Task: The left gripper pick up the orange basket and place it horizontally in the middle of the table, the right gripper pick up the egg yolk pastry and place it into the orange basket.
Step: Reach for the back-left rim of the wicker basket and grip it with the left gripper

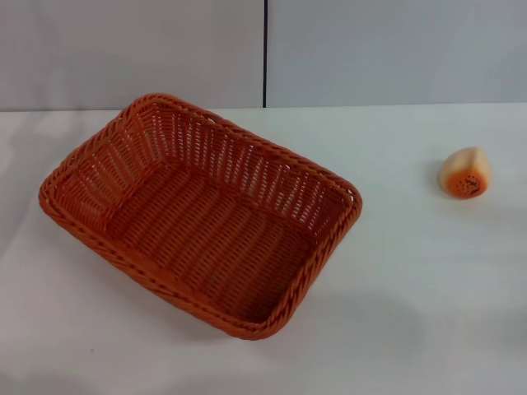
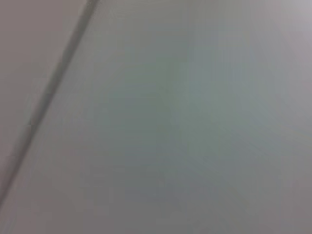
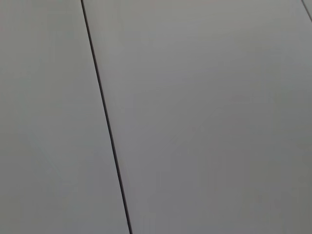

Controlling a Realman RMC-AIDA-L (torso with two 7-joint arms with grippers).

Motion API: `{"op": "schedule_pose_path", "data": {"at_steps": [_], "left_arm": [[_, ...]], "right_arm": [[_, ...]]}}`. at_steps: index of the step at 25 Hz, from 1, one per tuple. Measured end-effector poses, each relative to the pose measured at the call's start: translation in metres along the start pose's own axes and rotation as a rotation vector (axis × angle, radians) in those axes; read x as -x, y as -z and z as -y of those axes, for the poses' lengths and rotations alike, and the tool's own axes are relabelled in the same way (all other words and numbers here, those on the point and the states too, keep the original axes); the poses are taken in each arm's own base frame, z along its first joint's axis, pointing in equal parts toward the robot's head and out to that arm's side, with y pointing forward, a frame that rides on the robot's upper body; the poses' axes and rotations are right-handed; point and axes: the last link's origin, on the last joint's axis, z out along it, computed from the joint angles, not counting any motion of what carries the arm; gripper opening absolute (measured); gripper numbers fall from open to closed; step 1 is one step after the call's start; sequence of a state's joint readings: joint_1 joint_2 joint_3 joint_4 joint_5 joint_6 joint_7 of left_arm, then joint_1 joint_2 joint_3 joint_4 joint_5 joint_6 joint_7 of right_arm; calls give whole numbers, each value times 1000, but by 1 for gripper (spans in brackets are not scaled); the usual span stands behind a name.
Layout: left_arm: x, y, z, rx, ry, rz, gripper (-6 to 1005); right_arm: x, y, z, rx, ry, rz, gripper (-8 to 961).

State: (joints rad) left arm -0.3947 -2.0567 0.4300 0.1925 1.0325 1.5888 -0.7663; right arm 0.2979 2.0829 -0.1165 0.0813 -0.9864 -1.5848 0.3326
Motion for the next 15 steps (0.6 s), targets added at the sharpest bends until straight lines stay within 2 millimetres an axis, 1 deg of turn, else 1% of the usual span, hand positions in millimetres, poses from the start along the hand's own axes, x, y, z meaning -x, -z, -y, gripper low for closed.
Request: {"op": "schedule_pose_path", "data": {"at_steps": [1, 4, 5, 8, 9, 10, 12, 13, 14, 15], "left_arm": [[-4, -12, -1, 102, 9, 73, 501], [-10, -29, -2, 236, 18, 191, 496], [-13, -39, -3, 313, 33, 280, 495], [-17, -53, -8, 406, 41, 405, 490], [-17, -53, -8, 406, 41, 405, 489], [-19, -64, -13, 466, 28, 518, 487], [-17, -75, -21, 521, -4, 670, 484], [-18, -79, -23, 536, -21, 711, 483], [-18, -79, -23, 536, -21, 711, 481], [-16, -84, -27, 548, -37, 784, 480]], "right_arm": [[0, 1, 0, -1, 0, -1, 604], [-1, 1, 1, -4, -1, -6, 604], [-1, 1, 1, -5, -3, -7, 604], [-1, 0, 1, -3, -9, -7, 604], [-1, 0, 1, -2, -9, -7, 604], [-1, -1, 1, -2, -9, -7, 603], [-1, -1, 1, -2, -8, -8, 603], [-1, -1, 1, -2, -8, -8, 603], [-1, -1, 1, -1, -8, -9, 603], [-1, 0, 1, -2, -8, -10, 603]]}}
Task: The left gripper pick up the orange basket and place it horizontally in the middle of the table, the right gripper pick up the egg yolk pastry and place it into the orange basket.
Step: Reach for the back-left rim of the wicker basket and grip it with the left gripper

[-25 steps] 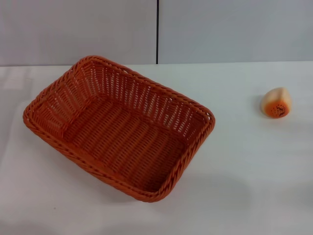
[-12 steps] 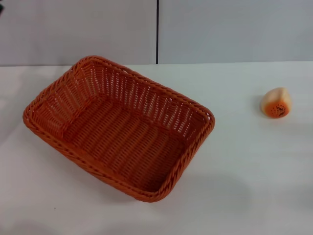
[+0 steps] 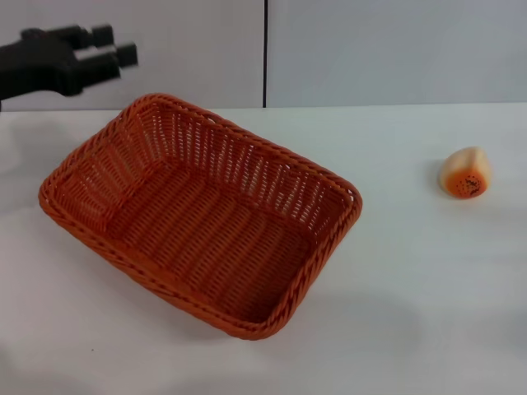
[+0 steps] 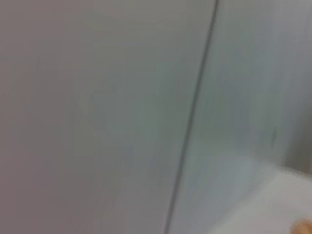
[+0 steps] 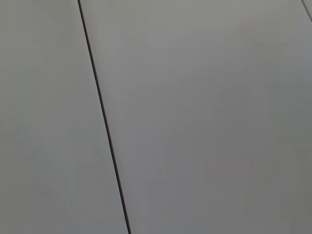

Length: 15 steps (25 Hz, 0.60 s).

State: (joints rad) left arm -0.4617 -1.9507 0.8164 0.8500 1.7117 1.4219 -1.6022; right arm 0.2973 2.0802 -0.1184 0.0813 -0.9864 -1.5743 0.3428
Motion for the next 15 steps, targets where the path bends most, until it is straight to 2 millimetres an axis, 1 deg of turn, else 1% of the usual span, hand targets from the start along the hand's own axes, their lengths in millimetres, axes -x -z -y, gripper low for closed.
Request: {"op": "schedule_pose_path", "data": {"at_steps": [2, 7, 11, 15], "left_arm": [[-6, -12, -2, 7, -32, 136, 477], [-13, -27, 1, -21, -64, 312, 469], [-13, -35, 4, -49, -88, 398, 463], [-13, -38, 8, -81, -103, 407, 457]], "right_arm": [[0, 1, 0, -1, 1, -1, 603], [0, 1, 1, -2, -1, -4, 603], [-2, 2, 0, -4, -8, -9, 603], [-2, 3, -1, -5, -11, -12, 603]]}}
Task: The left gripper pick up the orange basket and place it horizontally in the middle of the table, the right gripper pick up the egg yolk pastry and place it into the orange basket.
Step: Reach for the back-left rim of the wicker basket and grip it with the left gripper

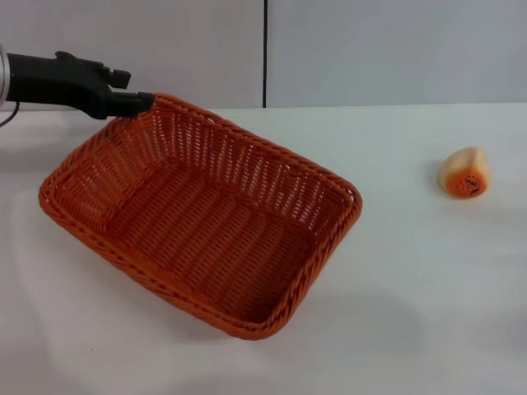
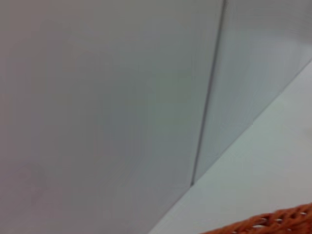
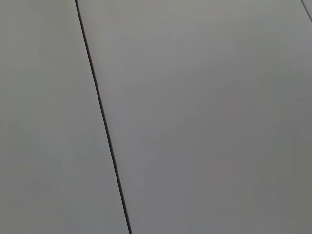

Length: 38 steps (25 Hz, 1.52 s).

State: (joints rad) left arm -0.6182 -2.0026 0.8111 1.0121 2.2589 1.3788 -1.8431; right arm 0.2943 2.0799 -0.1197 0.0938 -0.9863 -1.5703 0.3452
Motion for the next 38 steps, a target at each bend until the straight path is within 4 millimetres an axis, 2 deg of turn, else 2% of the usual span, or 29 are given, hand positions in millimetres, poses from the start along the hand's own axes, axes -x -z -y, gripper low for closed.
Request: {"op": "schedule_pose_path", "data": {"at_steps": [5, 11, 14, 19, 22, 28, 38], "left_arm": [[0, -1, 3, -20, 0, 0, 450], [14, -12, 2, -16, 24, 54, 441], [14, -13, 0, -12, 27, 55, 436], [17, -23, -4, -4, 35, 54, 429], [22, -35, -5, -22, 35, 88, 424], [22, -39, -6, -30, 30, 101, 415], [19, -36, -3, -41, 27, 84, 400]], "right_arm": [[-1, 0, 0, -2, 0, -5, 603], [-4, -1, 1, -7, -1, -24, 603], [-3, -1, 0, -6, -2, -19, 603], [-3, -1, -3, 8, -16, -19, 603], [-4, -2, -4, 18, -17, -22, 603], [-4, -2, -4, 19, -16, -25, 603], [-4, -2, -2, 14, -14, -29, 603]]}}
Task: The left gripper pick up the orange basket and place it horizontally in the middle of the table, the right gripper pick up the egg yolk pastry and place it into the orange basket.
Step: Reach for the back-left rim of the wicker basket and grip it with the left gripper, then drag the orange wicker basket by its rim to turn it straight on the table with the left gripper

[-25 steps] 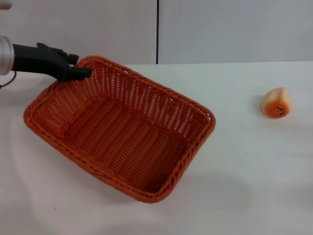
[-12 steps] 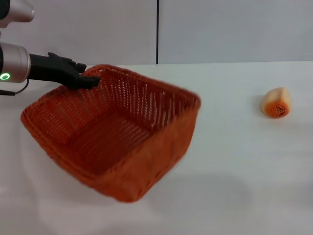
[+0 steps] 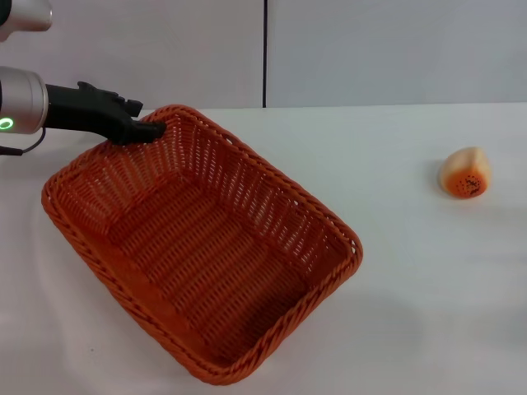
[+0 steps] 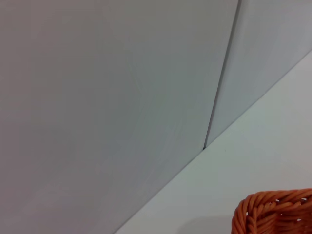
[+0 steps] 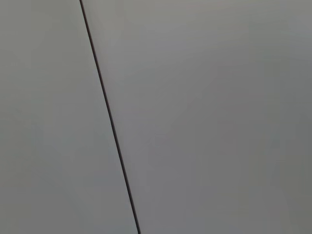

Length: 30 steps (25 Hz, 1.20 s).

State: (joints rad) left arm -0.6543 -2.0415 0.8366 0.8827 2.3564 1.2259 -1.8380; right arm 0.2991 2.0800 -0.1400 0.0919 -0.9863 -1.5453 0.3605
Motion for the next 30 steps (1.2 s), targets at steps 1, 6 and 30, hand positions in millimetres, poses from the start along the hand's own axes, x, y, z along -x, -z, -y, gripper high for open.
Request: {"op": "schedule_pose_path", "data": {"at_steps": [1, 6, 30], "left_arm": [[0, 0, 0, -1, -5, 4, 399], [1, 2, 1, 2, -6, 11, 391], [10, 42, 22, -5, 328, -103, 188]], "right_arm": [[0, 0, 0, -2, 0, 0, 603], [0, -1, 1, -8, 0, -3, 603], [-3, -3, 2, -17, -1, -22, 602]]}}
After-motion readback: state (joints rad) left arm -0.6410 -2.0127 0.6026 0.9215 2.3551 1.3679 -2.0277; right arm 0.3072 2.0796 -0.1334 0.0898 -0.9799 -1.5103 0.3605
